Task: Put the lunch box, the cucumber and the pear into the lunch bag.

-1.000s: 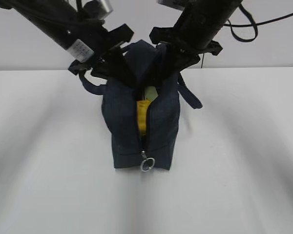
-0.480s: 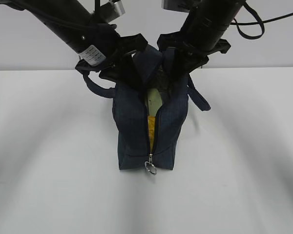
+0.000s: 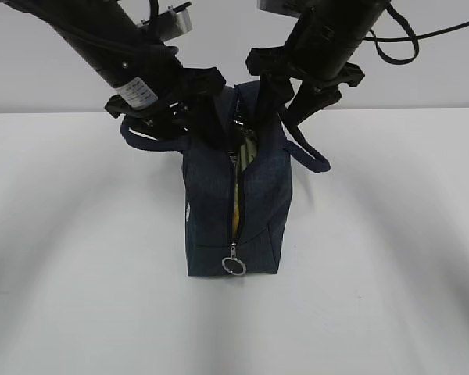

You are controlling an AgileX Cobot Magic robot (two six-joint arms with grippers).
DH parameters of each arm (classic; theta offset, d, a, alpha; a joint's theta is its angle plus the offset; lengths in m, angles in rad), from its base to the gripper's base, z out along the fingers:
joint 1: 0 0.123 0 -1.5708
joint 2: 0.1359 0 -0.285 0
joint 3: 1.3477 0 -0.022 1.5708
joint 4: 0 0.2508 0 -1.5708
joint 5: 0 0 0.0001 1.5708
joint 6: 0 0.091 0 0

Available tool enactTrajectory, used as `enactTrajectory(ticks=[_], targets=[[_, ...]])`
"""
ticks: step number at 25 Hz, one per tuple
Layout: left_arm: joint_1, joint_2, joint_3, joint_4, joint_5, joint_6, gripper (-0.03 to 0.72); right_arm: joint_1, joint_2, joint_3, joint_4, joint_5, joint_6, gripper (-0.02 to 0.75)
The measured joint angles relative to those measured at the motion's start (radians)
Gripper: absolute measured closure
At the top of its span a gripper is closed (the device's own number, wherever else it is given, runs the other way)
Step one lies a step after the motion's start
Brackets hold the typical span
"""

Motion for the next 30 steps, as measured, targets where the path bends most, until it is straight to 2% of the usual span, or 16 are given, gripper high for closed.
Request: enactTrajectory(ticks=[4,9,12,15,20,23,26,30], targets=[[0.000,-0.046,0.000,0.001,0.001,0.001,0.243,0.000,-0.032,0.000,0.001,0.000,0.012,0.323],[0.000,-0.137,0.000,0.006,0.003,0.048,0.240,0.006,-0.137,0.050,0.003,-0.002,0.011,0.321],[0.000,-0.188,0.003,0.008,0.008,0.074,0.240,0.012,-0.219,0.146,0.003,-0.027,-0.022,0.321],[0.000,-0.236,0.041,0.007,0.009,0.099,0.240,0.026,-0.325,0.289,0.017,-0.113,-0.066,0.321],[0.000,-0.313,0.173,-0.002,-0.011,0.147,0.239,0.028,-0.531,0.595,0.138,-0.307,-0.247,0.321],[0.000,-0.370,0.261,-0.035,-0.035,0.197,0.239,0.028,-0.619,0.777,0.244,-0.390,-0.424,0.321],[0.000,-0.424,0.335,-0.057,-0.058,0.241,0.239,0.028,-0.662,0.919,0.349,-0.422,-0.612,0.321],[0.000,-0.484,0.399,-0.063,-0.081,0.285,0.240,0.028,-0.666,1.104,0.542,-0.447,-0.959,0.321]])
